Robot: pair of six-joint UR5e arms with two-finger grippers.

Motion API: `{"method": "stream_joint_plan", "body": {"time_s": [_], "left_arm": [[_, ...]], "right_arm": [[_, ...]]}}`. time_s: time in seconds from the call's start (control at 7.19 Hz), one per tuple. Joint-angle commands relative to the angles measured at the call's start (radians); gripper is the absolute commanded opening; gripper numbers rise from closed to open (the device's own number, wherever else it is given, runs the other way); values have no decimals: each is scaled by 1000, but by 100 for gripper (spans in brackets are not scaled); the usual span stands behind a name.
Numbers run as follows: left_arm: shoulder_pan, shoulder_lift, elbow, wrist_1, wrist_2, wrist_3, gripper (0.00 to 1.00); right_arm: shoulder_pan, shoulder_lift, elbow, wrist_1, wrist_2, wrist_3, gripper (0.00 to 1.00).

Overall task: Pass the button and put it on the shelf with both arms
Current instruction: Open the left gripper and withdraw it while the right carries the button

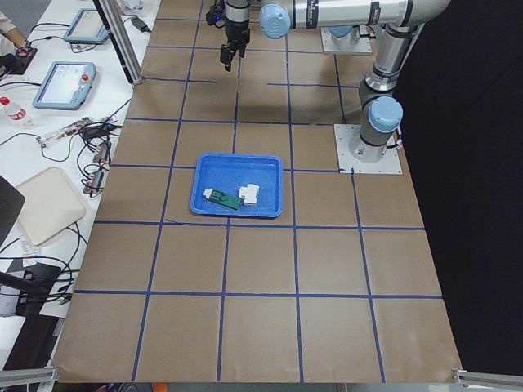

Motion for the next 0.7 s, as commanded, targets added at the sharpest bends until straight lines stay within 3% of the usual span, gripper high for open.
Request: {"method": "stream_joint_plan", "body": {"time_s": [0.0,0.14,0.56], "left_arm": [[1,-6,1,-1,30,-234,100],[11,3,-6,-4,49,-292,100],[52,8,10,-83,118,-304,100]], "right_arm": [[-92,84,4,-247,-74,-268,0],[-115,123,4,-317,-74,-306,0],[-155,158,4,-354,-57,-301,0]]}}
